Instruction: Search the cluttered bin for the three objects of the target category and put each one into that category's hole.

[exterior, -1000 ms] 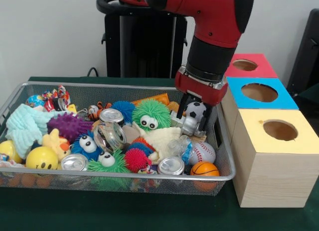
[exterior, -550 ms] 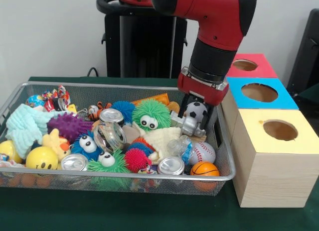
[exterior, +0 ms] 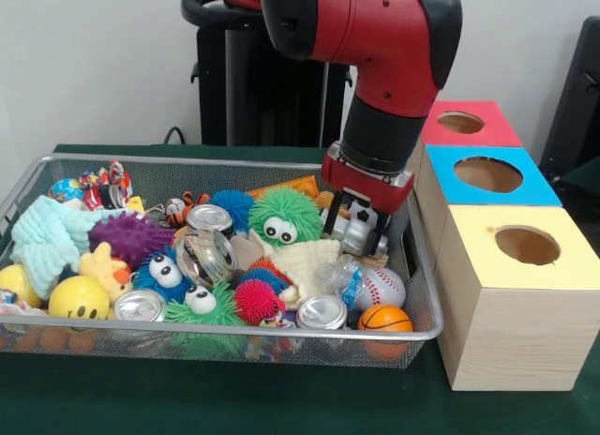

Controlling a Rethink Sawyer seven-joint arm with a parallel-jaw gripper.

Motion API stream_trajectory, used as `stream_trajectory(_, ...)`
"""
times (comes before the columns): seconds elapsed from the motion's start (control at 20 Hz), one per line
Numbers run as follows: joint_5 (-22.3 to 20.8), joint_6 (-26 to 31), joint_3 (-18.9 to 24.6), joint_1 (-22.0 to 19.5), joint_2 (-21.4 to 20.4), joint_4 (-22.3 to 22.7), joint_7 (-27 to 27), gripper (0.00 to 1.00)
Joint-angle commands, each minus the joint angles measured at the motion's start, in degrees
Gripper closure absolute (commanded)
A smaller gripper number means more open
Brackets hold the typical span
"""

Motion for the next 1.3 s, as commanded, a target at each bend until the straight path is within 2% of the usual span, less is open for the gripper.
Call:
stream_trajectory(0.05, -4.23, -2.58, 6.51, -2.24, 2.63, -3.53, -6.94, 0.00)
stream_trajectory(0.5, -6.73, -2.87, 6.75, -2.30, 2.38, -5.89, -6.08, 0.00)
stream_trajectory(0.75, -7.51, -4.56, 6.57, -2.60, 2.56, -10.18, -4.38, 0.00)
stream_trajectory(1.0, -7.72, -3.59, 8.36, -4.04, 2.04, -10.48, -5.85, 0.00)
stream_trajectory(1.3, -10.27, -4.34, 8.89, -4.40, 1.80, -10.98, -7.12, 0.00)
